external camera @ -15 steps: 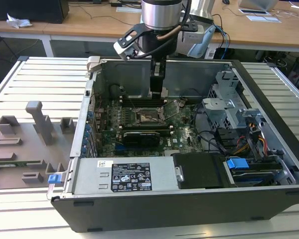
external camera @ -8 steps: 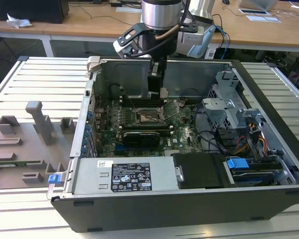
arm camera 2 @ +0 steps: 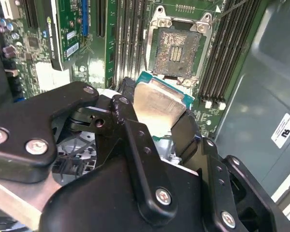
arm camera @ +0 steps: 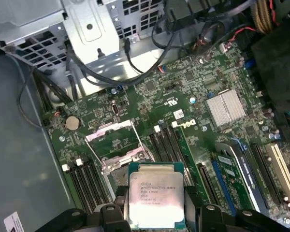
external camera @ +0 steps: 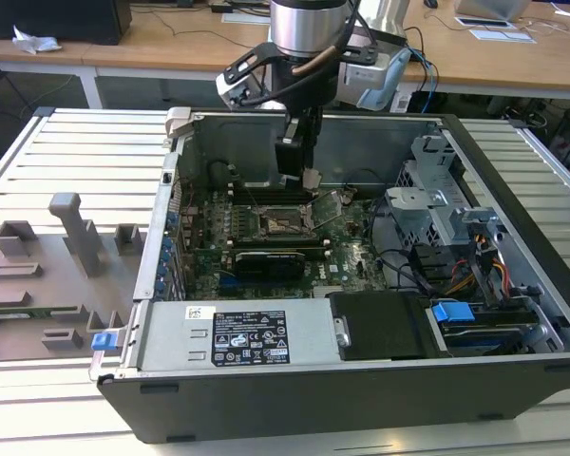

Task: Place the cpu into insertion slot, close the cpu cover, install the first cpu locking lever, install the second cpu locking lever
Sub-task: 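Place the cpu into insertion slot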

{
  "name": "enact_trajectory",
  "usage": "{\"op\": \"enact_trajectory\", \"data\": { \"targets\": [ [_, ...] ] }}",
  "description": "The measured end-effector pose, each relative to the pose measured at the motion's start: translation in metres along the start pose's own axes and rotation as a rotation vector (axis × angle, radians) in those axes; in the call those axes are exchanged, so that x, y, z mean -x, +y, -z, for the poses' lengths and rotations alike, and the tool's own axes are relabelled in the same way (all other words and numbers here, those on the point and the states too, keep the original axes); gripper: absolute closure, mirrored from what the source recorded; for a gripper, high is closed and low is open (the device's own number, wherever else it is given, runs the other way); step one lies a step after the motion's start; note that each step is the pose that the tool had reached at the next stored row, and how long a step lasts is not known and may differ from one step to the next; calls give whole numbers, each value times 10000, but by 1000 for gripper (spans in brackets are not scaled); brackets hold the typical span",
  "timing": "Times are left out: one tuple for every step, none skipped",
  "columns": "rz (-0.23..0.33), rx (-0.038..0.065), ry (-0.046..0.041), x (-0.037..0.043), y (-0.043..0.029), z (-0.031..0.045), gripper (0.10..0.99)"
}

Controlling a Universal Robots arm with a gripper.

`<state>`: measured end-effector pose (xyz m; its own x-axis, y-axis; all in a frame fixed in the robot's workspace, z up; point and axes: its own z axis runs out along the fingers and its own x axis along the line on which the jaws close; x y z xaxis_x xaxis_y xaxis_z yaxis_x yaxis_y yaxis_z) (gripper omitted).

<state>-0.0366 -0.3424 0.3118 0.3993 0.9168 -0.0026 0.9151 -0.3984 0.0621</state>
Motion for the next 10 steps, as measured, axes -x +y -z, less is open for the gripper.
{"op": "enact_trajectory", "data": {
  "targets": [
    [-223,3,-20,0,0,0,541],
    [-390,4,-37,0,1,0,541],
    [-567,7,-53,0,1,0,541],
    [-714,8,-67,-1,1,-1,541],
    [-841,9,-79,-1,2,-1,541],
    [-931,10,-87,-1,2,-1,541],
    [-1066,12,-99,-1,2,-1,541],
    [-1159,12,-109,-1,2,-1,541],
    [-1357,15,-127,-1,3,-1,541],
    [-1499,17,-141,-1,3,-1,541]
  ]
}}
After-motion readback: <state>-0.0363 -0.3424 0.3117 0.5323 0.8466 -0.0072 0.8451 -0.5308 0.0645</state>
